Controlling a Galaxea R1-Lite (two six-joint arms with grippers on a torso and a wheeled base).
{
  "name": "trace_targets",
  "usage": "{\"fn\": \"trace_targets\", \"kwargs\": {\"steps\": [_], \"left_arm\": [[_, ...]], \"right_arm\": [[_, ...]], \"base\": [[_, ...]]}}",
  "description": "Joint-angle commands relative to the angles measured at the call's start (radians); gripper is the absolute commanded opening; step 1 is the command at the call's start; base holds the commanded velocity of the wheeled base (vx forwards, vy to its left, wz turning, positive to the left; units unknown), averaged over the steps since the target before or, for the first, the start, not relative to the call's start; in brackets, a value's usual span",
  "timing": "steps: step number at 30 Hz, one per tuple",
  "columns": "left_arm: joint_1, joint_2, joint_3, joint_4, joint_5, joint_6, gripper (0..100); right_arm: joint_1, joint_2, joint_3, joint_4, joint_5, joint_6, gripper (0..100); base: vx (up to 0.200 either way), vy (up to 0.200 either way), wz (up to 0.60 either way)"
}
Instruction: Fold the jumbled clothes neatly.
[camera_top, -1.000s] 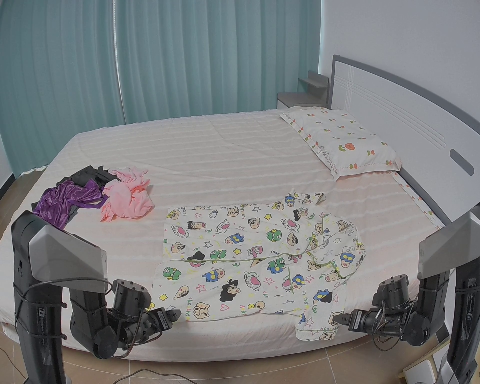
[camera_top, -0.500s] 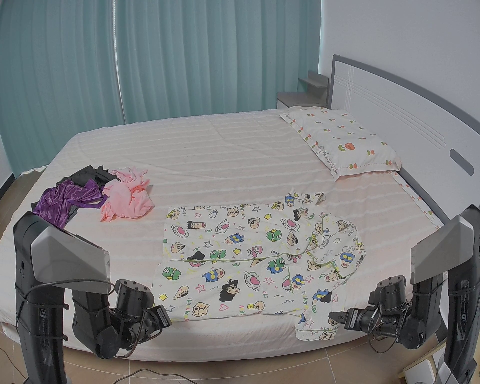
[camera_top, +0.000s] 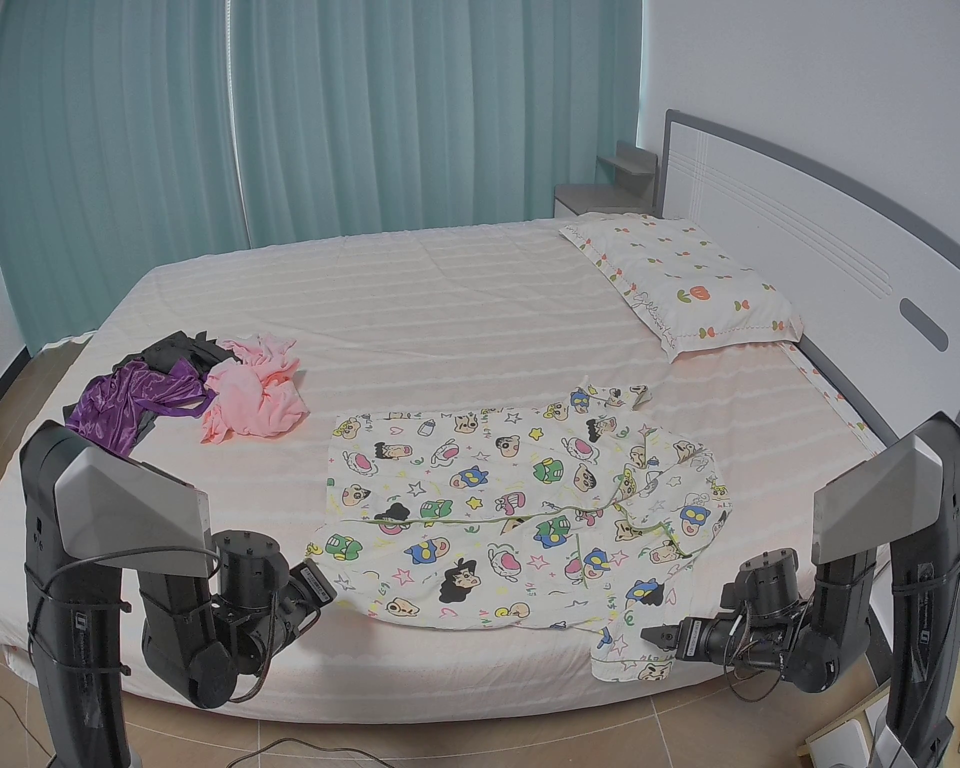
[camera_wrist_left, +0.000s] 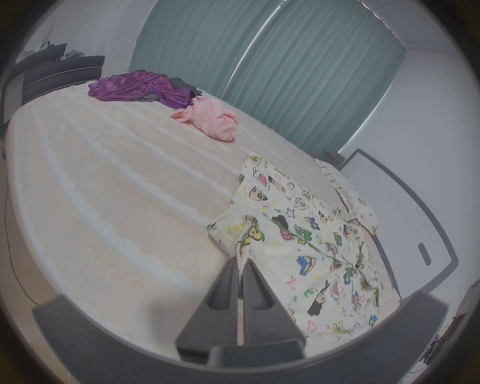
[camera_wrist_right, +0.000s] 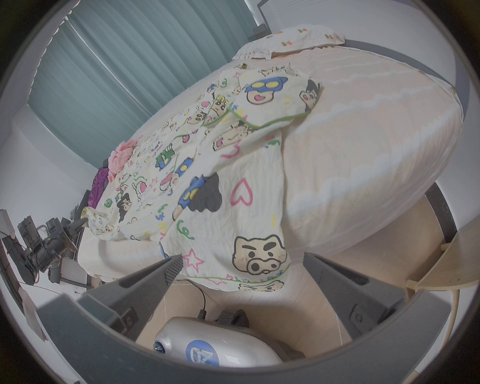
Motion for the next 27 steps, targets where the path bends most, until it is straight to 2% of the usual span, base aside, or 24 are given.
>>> {"fn": "trace_targets", "kwargs": {"steps": [1,6,12,13,27], "left_arm": [[0.015,0.009,-0.010,-0.019,0.006,-0.013,0],[0.019,0.011,-0.019,-0.018,0.006,-0.025,0],[0.021,0.012,-0.021,-0.019,0.006,-0.025,0],[0.021,0.014,-0.021,-0.018,0.006,-0.025,0],[0.019,0.017,-0.024,-0.019,0.004,-0.025,0]], "right_arm": [[-0.004,0.000,-0.080,0.043,0.007,-0.002,100],[-0.005,-0.002,-0.128,0.102,0.005,-0.022,100],[-0.011,0.010,-0.146,0.107,0.005,-0.059,100],[-0.011,0.012,-0.149,0.112,0.005,-0.067,0],[-0.033,-0.060,-0.137,0.118,0.005,-0.090,0]], "base": [[0.000,0.000,0.00],[0.000,0.000,0.00],[0.000,0.000,0.00],[0.000,0.000,0.00],[0.000,0.000,0.00]]}}
